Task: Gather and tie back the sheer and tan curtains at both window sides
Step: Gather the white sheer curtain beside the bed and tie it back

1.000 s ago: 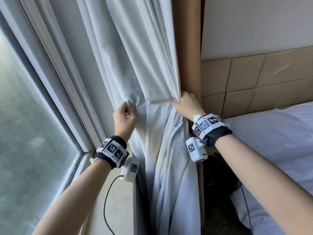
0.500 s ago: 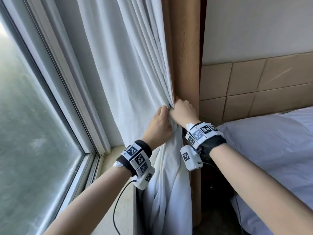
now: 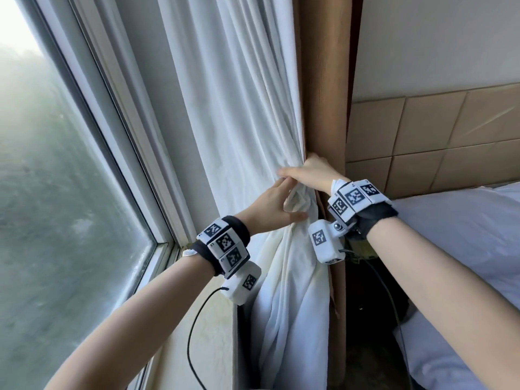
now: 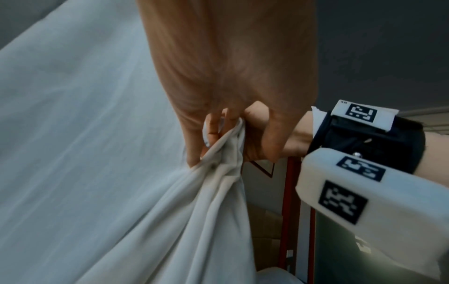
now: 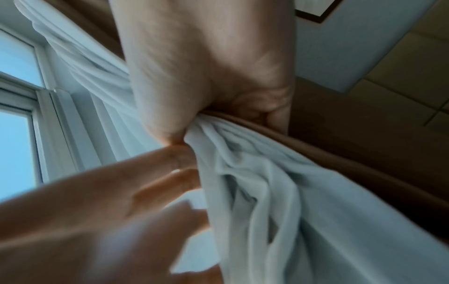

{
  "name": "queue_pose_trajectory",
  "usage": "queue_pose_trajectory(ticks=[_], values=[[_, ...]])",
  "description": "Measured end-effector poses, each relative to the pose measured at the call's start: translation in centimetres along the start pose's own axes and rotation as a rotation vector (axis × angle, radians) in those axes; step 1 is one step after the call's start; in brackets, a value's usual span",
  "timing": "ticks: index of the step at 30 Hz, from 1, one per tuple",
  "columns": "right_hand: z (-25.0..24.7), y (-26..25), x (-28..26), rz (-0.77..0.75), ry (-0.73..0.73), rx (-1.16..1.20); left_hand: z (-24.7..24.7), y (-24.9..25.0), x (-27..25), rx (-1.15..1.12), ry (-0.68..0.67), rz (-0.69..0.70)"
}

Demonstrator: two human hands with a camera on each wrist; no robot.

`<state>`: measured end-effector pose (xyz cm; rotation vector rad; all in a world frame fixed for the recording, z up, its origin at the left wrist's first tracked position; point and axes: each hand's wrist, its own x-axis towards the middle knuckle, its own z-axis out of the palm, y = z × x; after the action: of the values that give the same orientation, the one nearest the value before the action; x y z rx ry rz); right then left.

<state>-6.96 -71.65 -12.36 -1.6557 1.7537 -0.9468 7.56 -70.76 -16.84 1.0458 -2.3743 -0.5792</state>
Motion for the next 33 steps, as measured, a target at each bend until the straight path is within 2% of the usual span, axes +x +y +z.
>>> queue_pose_trajectory(ticks=[3, 6, 8, 10, 12, 16, 18, 21, 24, 28, 31, 33], values=[[0.6, 0.6, 1.1, 0.003, 0.034, -0.06, -0.7, -0.3, -0.7, -0.156, -0.024, -0.06], [0.8, 1.1, 1.2, -0.039, 0.015, -0.048, -2.6, -1.6, -0.8, -0.507, -0.04, -0.169], [0.7, 1.5, 1.1, -0.06, -0.001, -0.022, -3.9, -3.0, -0.6, -0.617, 0.095, -0.228], [0.5, 2.1, 1.3, -0.081, -0.03, 0.023, -4.7, -5.0, -0.3, -0.62, 0.285, -0.298], [0.1, 2.7, 1.6, -0.095, -0.056, 0.076, -5.0, -7.5, 0.1, -0.615, 0.371, -0.359], [-0.9, 2.8, 1.0, -0.124, -0.143, 0.184, -5.0, -10.5, 1.1, -0.671, 0.236, -0.469], [-1.3, 2.5, 0.6, -0.129, -0.19, 0.219, -4.8, -10.5, 2.0, -0.718, 0.179, -0.454], [-1.6, 2.6, 0.9, -0.098, -0.25, 0.252, -4.3, -9.7, 4.1, -0.908, 0.038, -0.419], [-1.6, 2.6, 1.3, -0.092, -0.276, 0.273, -3.7, -7.9, 5.8, -0.845, -0.066, -0.351], [-1.4, 2.4, 1.8, -0.094, -0.308, 0.28, -2.8, -7.5, 7.4, -0.727, -0.064, -0.298], [-1.1, 2.1, 2.0, -0.117, -0.335, 0.284, -2.5, -6.9, 7.8, -0.739, -0.012, -0.259], [-0.9, 2.1, 2.2, -0.128, -0.332, 0.284, -2.4, -6.2, 7.4, -0.786, -0.053, -0.208]])
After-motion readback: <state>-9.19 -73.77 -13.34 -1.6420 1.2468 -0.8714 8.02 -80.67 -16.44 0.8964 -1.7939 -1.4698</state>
